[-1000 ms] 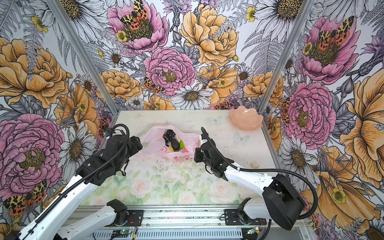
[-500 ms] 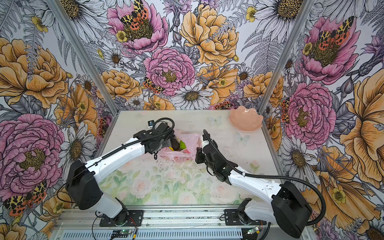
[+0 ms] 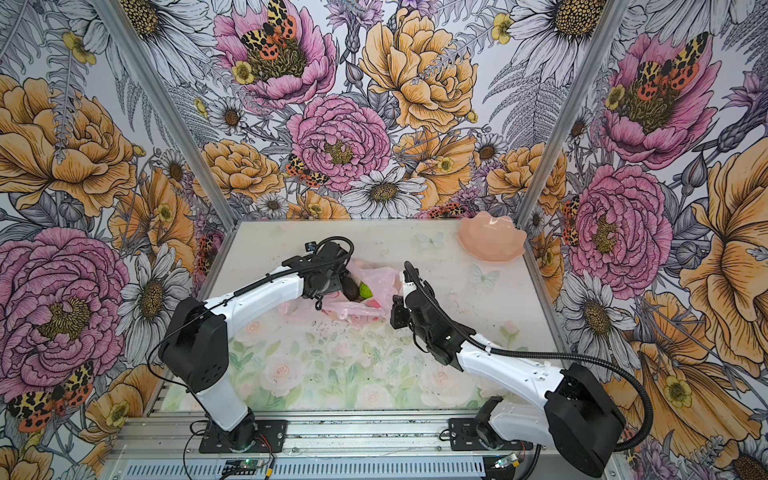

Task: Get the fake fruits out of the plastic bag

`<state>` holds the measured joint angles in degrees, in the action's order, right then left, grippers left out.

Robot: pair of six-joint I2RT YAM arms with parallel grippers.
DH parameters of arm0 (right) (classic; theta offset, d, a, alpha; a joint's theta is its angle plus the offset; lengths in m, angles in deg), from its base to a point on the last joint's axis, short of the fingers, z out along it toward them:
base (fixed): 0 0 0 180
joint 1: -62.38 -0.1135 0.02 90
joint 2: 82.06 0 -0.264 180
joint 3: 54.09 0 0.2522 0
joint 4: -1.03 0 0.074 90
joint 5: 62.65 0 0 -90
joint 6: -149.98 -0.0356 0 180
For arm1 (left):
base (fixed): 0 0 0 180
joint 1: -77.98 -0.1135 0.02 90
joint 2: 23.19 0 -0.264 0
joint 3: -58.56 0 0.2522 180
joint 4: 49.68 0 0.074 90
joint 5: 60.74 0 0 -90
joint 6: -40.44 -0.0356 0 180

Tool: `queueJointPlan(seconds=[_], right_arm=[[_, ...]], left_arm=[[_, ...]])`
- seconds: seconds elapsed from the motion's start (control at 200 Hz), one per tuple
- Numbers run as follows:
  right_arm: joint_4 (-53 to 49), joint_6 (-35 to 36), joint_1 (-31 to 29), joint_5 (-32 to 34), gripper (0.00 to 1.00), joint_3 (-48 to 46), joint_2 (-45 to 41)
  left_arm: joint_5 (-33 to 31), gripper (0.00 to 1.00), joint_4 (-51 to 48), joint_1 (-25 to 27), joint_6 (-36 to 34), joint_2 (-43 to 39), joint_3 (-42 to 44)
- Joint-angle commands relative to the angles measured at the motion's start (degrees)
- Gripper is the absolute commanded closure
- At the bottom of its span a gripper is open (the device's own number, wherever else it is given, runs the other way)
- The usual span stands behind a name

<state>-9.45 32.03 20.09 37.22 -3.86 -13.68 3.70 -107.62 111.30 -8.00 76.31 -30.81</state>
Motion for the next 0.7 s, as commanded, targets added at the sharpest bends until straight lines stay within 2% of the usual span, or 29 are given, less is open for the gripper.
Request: queueJointPlan(seconds=[0.0, 0.09, 0.245, 0.41, 0.57, 0.696], right_arm=[[-0.02, 0.16, 1.11, 0.32, 1.00, 0.35, -0.43], [-0.37, -0.15, 2.82, -0.26, 1.00, 0.14, -1.26], [-2.09, -0.36, 6.62, -2.47, 1.00, 0.84, -2.90], [-4.00, 0.67, 12.24, -5.33, 1.00, 2.38, -3.98], [-4.13, -0.63, 20.19, -9.78, 1.00, 2.73, -1.88], [-2.92, -1.22, 20.85, -12.22, 1.00, 2.80, -1.04]], left_arm=[[5.12, 0.48, 5.90, -1.23, -2.48, -0.30, 2.53], [6.44, 0.64, 8.58, -1.79, -3.70, -2.07, 5.24], [8.61, 1.00, 14.79, -4.12, -6.35, -8.41, 12.08], [10.50, 1.00, 22.61, -8.56, -9.54, -21.06, 21.69], [18.23, 1.00, 31.25, -15.27, -9.31, -35.15, 31.89], [20.74, 1.00, 32.30, -15.92, -10.93, -38.37, 34.39]])
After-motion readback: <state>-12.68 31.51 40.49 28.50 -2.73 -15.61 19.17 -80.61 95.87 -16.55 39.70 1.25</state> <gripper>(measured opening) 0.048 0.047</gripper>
